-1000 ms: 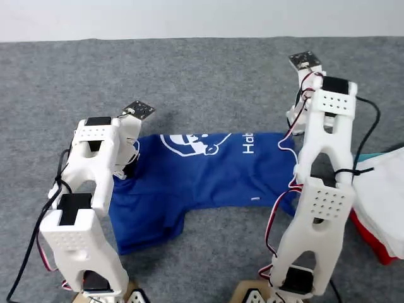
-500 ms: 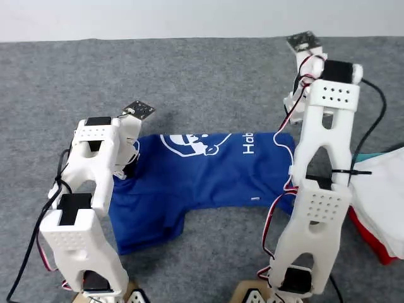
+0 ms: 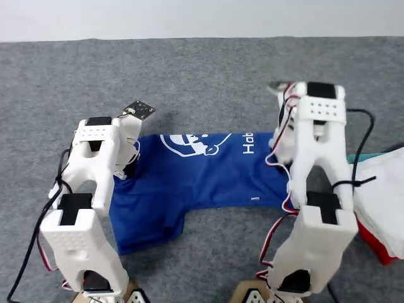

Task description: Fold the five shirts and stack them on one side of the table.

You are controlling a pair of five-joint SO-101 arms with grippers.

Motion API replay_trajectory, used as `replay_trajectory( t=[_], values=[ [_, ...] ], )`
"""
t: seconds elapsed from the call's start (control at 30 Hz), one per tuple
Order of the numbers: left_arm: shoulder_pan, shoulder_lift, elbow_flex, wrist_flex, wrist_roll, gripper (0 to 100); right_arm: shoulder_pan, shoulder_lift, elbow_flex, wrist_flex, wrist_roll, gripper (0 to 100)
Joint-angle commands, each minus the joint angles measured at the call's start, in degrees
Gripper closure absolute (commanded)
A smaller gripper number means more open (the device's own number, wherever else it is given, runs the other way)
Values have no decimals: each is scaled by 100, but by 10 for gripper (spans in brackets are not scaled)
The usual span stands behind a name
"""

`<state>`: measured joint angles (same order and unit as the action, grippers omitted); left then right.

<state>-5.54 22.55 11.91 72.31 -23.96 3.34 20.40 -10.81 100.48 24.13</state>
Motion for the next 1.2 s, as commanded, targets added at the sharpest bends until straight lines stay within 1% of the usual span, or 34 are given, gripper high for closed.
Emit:
replay_trajectory(
  t=[0.0, 0.13, 0.23, 0.3, 0.43, 0.57, 0.7, 0.9, 1.17],
  values=[
    [149, 26, -84, 26, 9, 998, -57, -391, 615, -40, -70, 988],
    [158, 35, -84, 26, 9, 998, -40, -374, 1222, -857, -53, 988],
    [158, 35, -84, 26, 9, 998, 4, -251, 1644, -1578, 237, 988],
    [149, 35, -84, 35, 9, 998, 92, 13, 1688, -1789, 378, 988],
    [132, 35, -75, 35, 9, 998, 549, 602, 1336, -1895, 475, 988],
    [132, 35, -75, 35, 9, 998, 998, 971, 818, -1754, 527, 988],
    [132, 35, -75, 35, 9, 998, 1077, 1024, 343, -1341, 527, 988],
    [132, 35, -75, 35, 9, 998, 919, 971, -475, -629, 492, 984],
    [149, 35, -75, 35, 9, 998, 347, 453, -1275, 136, 475, 983]
  ],
)
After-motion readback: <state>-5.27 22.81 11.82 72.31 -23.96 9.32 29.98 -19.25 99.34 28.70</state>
